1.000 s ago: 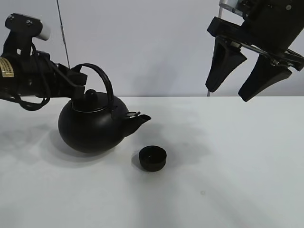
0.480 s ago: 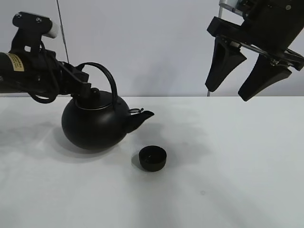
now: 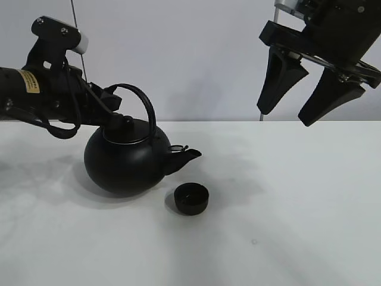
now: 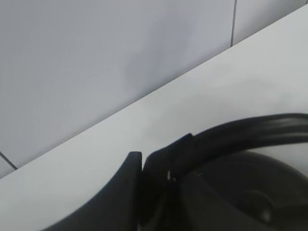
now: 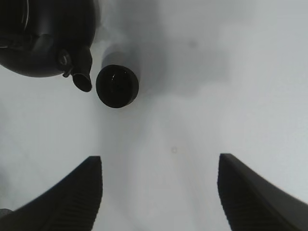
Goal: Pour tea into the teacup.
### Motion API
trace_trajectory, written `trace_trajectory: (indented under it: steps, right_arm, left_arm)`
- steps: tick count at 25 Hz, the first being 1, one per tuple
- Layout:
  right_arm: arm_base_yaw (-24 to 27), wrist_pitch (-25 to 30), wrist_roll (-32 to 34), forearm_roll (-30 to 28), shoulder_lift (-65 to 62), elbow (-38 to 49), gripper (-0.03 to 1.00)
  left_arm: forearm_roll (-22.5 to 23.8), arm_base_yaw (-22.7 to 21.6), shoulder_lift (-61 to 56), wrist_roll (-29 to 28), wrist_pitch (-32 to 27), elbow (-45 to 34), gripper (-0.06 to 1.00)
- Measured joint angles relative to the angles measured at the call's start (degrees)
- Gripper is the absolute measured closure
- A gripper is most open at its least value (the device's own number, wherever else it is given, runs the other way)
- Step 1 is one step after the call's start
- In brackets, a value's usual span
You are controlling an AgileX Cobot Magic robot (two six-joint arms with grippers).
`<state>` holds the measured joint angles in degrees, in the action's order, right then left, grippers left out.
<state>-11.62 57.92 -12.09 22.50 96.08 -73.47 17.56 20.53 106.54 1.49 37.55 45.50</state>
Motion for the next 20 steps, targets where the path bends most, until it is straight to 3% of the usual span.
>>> trace_trajectory:
  steps: [20]
  right_arm:
    - [0.0, -0.1, 0.0, 0.0, 0.0, 0.0, 0.50]
  left_arm:
    - [-0.3, -0.1, 0.0, 8.8, 0.0, 0.0, 0.82]
